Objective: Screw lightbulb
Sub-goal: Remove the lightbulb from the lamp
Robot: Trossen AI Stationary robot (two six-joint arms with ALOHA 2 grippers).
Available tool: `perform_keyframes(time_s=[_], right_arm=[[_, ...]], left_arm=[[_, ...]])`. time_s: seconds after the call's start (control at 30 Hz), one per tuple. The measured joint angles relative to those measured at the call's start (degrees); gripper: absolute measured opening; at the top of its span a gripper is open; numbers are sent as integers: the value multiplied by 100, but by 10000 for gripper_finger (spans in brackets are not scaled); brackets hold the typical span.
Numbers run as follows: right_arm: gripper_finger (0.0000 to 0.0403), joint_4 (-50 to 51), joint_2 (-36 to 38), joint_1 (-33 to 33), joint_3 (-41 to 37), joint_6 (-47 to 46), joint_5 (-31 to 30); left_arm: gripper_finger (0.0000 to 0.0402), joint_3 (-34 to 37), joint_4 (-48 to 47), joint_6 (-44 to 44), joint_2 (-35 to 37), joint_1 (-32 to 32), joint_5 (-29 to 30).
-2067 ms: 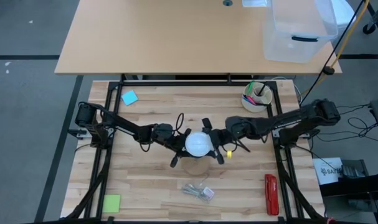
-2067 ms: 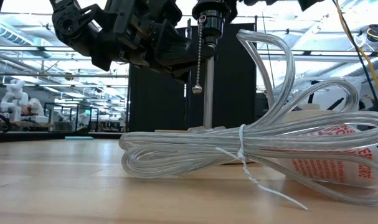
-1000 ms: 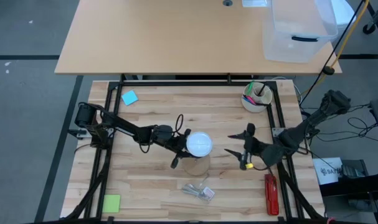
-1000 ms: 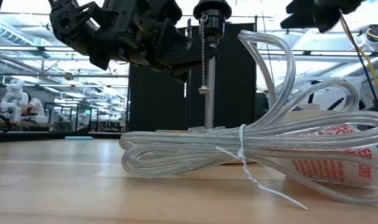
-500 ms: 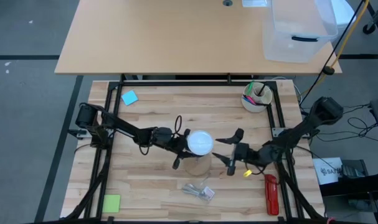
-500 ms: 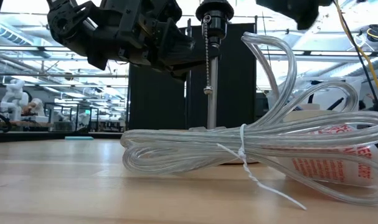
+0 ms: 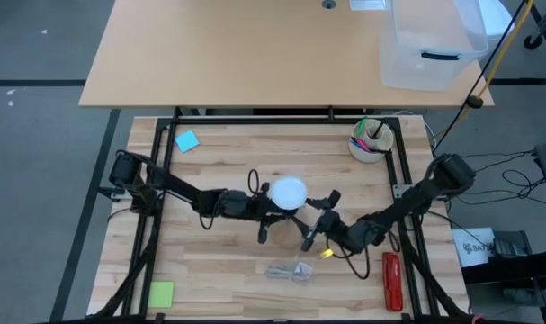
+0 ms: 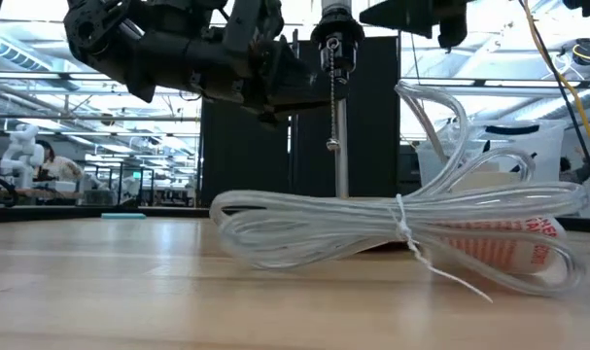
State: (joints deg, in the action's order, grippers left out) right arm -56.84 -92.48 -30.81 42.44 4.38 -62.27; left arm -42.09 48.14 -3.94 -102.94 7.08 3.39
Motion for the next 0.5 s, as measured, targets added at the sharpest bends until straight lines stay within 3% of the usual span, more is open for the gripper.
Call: perform_keyframes(time_s=[0.17, 0.33, 0.5], right_arm=[[262, -510, -495, -3, 406, 600, -495], [262, -540, -874, 86, 1012, 1067, -693], [262, -515, -1143, 222, 1374, 1153, -1530]], left_arm=[[48, 0, -2, -32, 0, 94, 672], [48, 9, -4, -175, 4, 98, 988], [48, -1, -3, -219, 4, 122, 1256]])
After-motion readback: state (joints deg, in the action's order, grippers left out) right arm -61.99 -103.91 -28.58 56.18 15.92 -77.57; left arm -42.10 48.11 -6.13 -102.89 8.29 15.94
